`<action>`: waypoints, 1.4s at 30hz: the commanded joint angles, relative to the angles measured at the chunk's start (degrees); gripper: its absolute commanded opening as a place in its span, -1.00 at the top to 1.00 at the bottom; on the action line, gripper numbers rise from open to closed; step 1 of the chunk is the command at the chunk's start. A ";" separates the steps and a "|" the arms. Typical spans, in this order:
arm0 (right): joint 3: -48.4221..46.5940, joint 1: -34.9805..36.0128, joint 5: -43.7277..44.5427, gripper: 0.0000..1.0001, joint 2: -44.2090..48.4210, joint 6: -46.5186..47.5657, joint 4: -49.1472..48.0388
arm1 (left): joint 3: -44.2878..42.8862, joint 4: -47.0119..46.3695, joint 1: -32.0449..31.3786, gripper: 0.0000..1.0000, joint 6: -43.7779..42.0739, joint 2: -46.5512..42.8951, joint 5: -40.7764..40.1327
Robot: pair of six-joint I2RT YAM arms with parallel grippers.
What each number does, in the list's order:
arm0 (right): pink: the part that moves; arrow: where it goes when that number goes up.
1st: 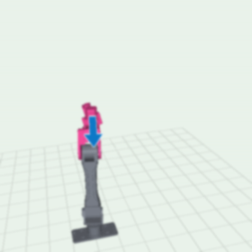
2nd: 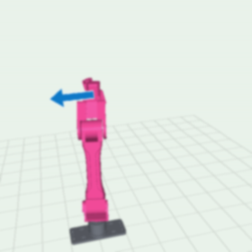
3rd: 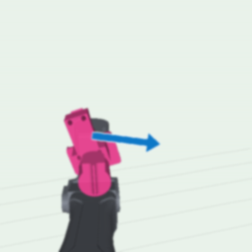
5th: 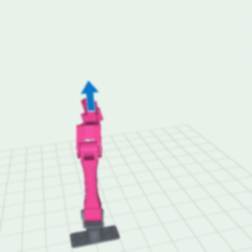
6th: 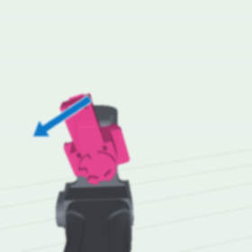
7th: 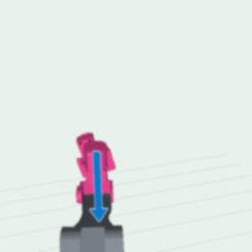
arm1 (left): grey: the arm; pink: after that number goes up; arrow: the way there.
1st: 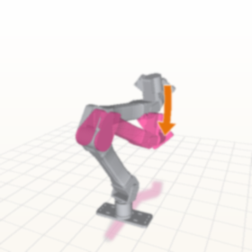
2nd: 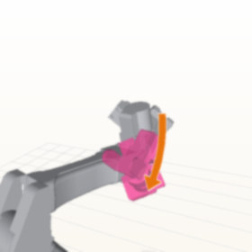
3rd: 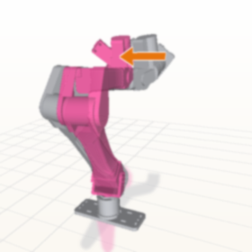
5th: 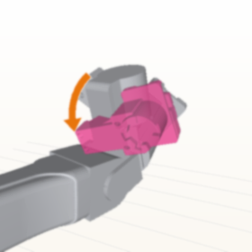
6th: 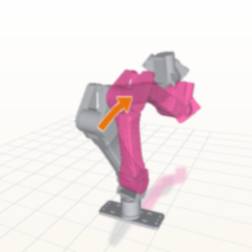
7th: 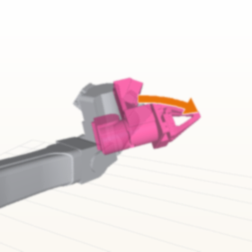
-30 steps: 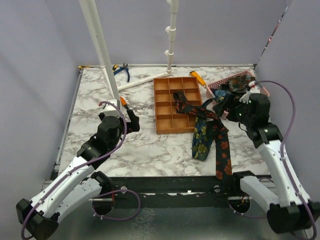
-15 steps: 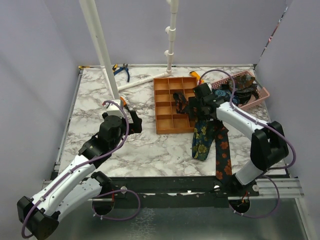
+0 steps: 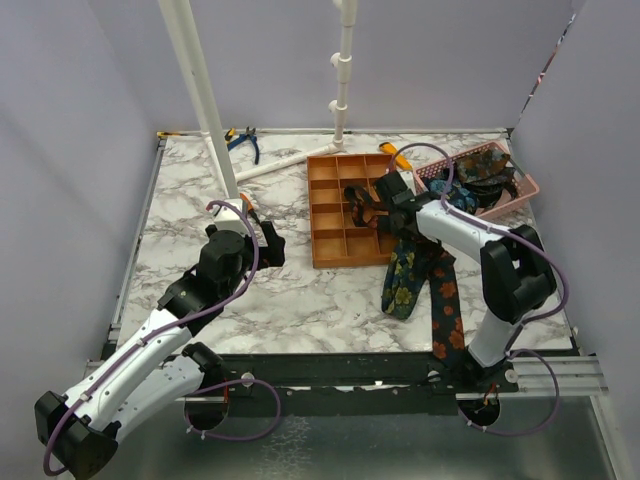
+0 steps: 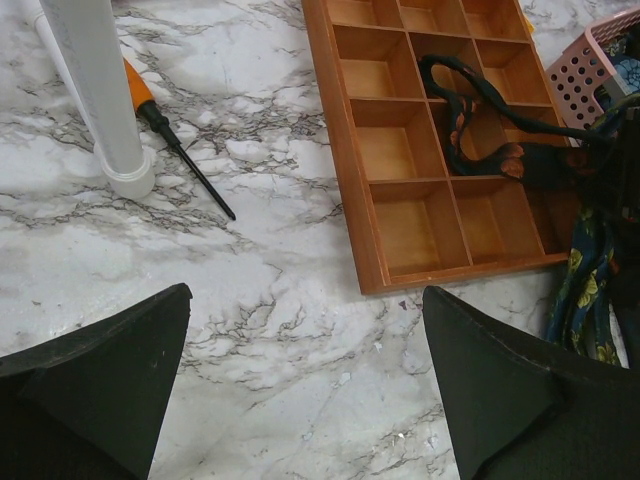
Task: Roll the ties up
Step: Pick up the tie at the center of the board.
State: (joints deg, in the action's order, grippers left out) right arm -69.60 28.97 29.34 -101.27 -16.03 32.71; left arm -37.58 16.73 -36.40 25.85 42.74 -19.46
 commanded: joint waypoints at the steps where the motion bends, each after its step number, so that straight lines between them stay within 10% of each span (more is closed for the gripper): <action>1: -1.82 0.03 4.44 0.94 4.75 -1.04 0.55 | 0.30 -0.72 -0.16 -0.98 -0.45 -0.41 0.97; 7: -1.86 0.12 -3.18 0.99 20.94 -0.86 0.90 | 0.43 -0.74 -0.16 -0.98 -0.36 -0.86 0.64; 19: 0.84 0.12 -49.89 0.99 49.46 0.46 -5.92 | 0.43 -2.32 -0.16 -0.98 -0.27 -2.12 1.90; 25: 4.71 0.12 -62.41 0.99 54.86 -5.92 -15.10 | 2.50 -11.84 -0.16 -0.98 1.33 -6.86 17.90; 33: 9.70 0.12 -47.15 0.99 53.41 -15.90 -18.51 | 7.51 -31.94 -2.19 -0.98 12.97 -2.06 42.15; 42: 12.27 0.12 -34.35 0.99 52.10 -25.09 -15.68 | 9.62 -34.80 -32.53 -0.98 2.43 2.69 10.06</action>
State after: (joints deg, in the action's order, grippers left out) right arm -57.87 28.93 -12.47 -49.69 -35.57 17.63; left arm -28.32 -12.45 -57.54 34.26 42.46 7.42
